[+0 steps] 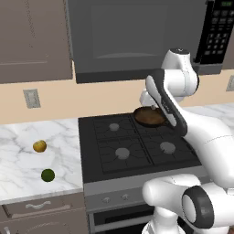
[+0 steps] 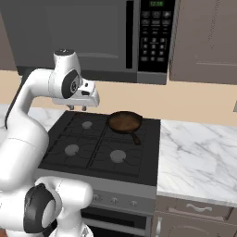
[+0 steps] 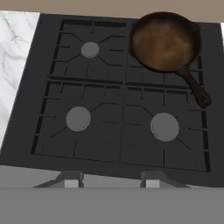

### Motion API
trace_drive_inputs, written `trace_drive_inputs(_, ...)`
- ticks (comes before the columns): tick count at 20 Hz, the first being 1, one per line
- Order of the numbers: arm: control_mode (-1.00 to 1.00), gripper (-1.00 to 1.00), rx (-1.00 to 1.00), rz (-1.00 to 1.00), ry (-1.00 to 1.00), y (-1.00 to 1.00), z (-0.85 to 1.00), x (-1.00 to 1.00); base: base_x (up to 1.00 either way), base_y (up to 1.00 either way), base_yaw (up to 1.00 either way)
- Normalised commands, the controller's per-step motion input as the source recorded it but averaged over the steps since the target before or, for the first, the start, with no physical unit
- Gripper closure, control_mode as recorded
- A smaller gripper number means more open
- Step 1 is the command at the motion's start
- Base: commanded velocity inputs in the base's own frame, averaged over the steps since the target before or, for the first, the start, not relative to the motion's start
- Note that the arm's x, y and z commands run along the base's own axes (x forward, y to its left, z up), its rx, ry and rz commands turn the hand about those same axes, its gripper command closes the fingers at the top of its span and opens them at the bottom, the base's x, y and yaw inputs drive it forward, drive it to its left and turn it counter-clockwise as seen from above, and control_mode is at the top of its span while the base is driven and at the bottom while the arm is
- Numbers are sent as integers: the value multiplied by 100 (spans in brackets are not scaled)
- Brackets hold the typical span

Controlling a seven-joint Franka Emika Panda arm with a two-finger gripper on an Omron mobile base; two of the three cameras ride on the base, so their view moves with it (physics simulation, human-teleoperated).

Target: Put the lime and squash in the pan. Then turn on the rear right burner and set the heat to medium.

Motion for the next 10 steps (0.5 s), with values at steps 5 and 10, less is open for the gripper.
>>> trace_drive_inputs(5, -100, -100, 0, 0, -4, 12, 0, -14, 0, 0, 0)
trace_drive_inputs(10, -100, -100, 2, 0, -11, 6, 3, -65, 0, 0, 0)
